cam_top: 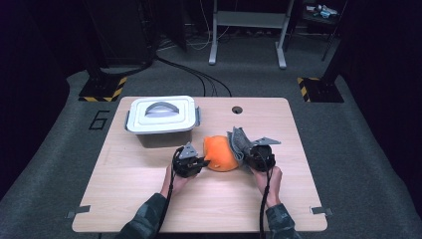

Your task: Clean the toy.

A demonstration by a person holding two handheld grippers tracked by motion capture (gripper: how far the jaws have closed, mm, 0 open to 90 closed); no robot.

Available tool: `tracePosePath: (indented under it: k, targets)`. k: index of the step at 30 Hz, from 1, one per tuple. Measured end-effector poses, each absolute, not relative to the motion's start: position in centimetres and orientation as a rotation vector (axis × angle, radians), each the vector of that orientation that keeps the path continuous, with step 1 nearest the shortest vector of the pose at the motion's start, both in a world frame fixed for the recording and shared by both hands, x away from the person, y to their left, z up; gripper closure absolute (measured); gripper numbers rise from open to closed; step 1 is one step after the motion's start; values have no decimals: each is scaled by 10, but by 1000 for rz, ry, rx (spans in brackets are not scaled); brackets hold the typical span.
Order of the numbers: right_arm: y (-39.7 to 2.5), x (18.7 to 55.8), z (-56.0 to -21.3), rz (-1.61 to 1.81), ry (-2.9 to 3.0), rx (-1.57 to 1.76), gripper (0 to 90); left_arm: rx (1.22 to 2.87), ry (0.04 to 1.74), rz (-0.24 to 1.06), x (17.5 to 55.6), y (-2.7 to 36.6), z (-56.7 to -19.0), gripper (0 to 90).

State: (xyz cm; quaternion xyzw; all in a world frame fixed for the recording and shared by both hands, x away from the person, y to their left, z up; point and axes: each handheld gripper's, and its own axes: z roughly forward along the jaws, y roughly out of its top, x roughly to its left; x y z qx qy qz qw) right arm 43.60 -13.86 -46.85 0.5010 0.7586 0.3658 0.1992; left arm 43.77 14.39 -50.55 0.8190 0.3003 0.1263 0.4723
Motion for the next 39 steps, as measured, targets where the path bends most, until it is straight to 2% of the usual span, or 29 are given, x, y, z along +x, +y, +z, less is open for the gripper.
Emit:
tracePosePath:
  k: [7, 13, 17, 22, 24, 26, 32, 35, 39]
  targets:
    - [-146, 445, -492, 917, 2158, 1487, 757, 2010, 734, 312, 437, 144, -505, 797]
    - [-152, 430, -466, 975, 2094, 1407, 756, 2013, 736, 297, 438, 145, -504, 796]
    - [-139, 415, -444, 1082, 2062, 1324, 755, 2015, 728, 307, 439, 145, -504, 796]
    - [-118, 423, -457, 1035, 2132, 1288, 757, 2013, 722, 310, 439, 145, -503, 790]
    - [-119, 426, -460, 1059, 2116, 1320, 757, 2017, 701, 335, 437, 144, -502, 763]
    - [-121, 427, -459, 1077, 2115, 1326, 756, 2052, 672, 408, 433, 141, -497, 680]
    - [-125, 429, -458, 1079, 2111, 1335, 756, 2092, 584, 569, 426, 135, -490, 542]
    - [-126, 430, -457, 1084, 2113, 1331, 756, 2105, 560, 631, 425, 131, -488, 490]
    - [-127, 433, -457, 1087, 2113, 1334, 755, 2157, 488, 672, 424, 126, -489, 486]
